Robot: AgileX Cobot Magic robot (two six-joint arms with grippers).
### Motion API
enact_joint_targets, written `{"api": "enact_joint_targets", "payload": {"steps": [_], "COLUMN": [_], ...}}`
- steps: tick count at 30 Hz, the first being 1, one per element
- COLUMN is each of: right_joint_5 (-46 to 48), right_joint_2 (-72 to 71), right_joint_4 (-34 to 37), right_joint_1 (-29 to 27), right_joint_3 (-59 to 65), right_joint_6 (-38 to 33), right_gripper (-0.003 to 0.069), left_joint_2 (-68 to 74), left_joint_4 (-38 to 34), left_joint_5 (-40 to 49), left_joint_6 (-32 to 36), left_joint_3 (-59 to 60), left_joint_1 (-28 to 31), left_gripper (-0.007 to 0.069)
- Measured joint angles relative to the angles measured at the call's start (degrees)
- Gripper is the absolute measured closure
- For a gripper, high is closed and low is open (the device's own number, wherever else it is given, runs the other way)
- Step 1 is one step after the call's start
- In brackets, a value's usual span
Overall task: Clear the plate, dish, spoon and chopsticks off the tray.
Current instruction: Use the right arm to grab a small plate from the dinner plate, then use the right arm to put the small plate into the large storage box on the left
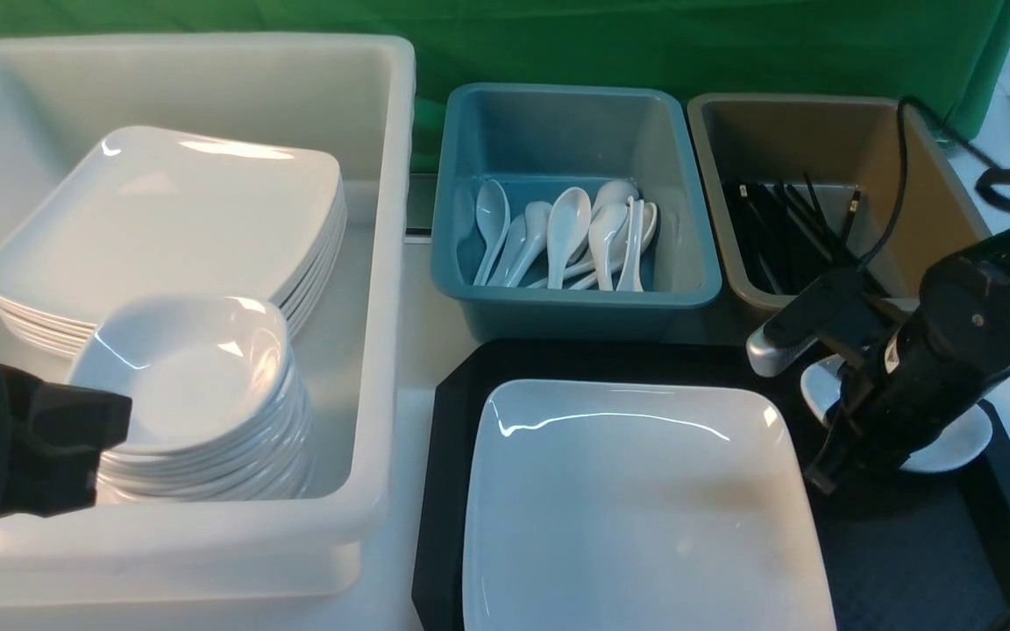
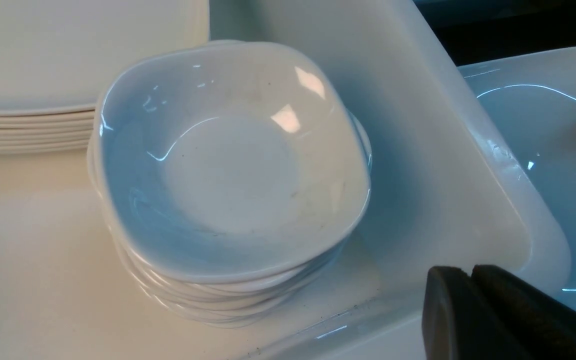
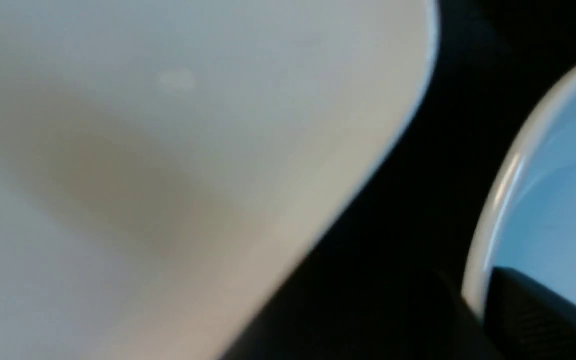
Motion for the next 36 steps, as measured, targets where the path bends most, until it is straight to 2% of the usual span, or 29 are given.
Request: {"api": "enact_joint_targets", "payload": {"steps": [4, 10, 12, 14, 16, 17, 19, 23, 29, 33, 36], "right_joint_5": [2.81, 5.56, 5.26, 4.37, 4.15, 3.72, 3.35, 1.49, -1.5, -1.77, -1.81], "right_joint_2": [-7.38, -19.2, -23.71, -25.6, -25.81, -25.51, -23.94, -18.78, -5.96, 3.52, 9.33], "right_joint_4": [0.25, 2.77, 6.87, 13.38, 17.01, 23.68, 29.67, 32.48, 32.79, 32.44, 30.63], "right_joint_1": [0.06, 0.27, 0.27, 0.72, 1.37, 3.49, 7.95, 17.67, 31.21, 36.57, 38.46], "right_joint_3": [0.0, -1.68, -5.15, -8.49, -10.22, -13.12, -16.26, -21.66, -32.09, -39.4, -43.31], "right_joint_6": [3.65, 5.98, 4.71, 0.43, -2.37, -7.16, -12.33, -15.52, -18.11, -19.27, -19.72], "right_gripper": [0.0596, 0.0598, 0.0598, 0.0598, 0.0599, 0.0599, 0.0599, 0.0599, 0.0599, 0.06, 0.06], "left_joint_2": [0.0, 0.0, 0.0, 0.0, 0.0, 0.0, 0.0, 0.0, -0.05, 0.0, 0.0], "left_joint_4": [0.0, 0.0, 0.12, 1.32, 2.92, 7.67, 15.78, 27.02, 30.34, 30.46, 30.57], "left_joint_5": [-0.05, -1.32, -3.45, -4.99, -5.61, -6.55, -6.52, -3.36, 2.55, 3.75, 4.05], "left_joint_6": [0.0, -0.25, -0.97, -3.24, -5.2, -9.27, -16.25, -27.58, -32.11, -33.15, -33.77], "left_joint_3": [0.0, 0.0, -0.09, -1.23, -2.25, -4.37, -7.79, -12.08, -12.68, -12.68, -12.68], "left_joint_1": [0.0, 0.0, 0.0, 0.0, 0.0, 0.0, 0.0, 0.0, 0.0, 0.0, 0.0], "left_gripper": [0.0608, 0.0608, 0.0608, 0.0608, 0.0608, 0.0608, 0.0608, 0.0608, 0.0608, 0.0608, 0.0608]}}
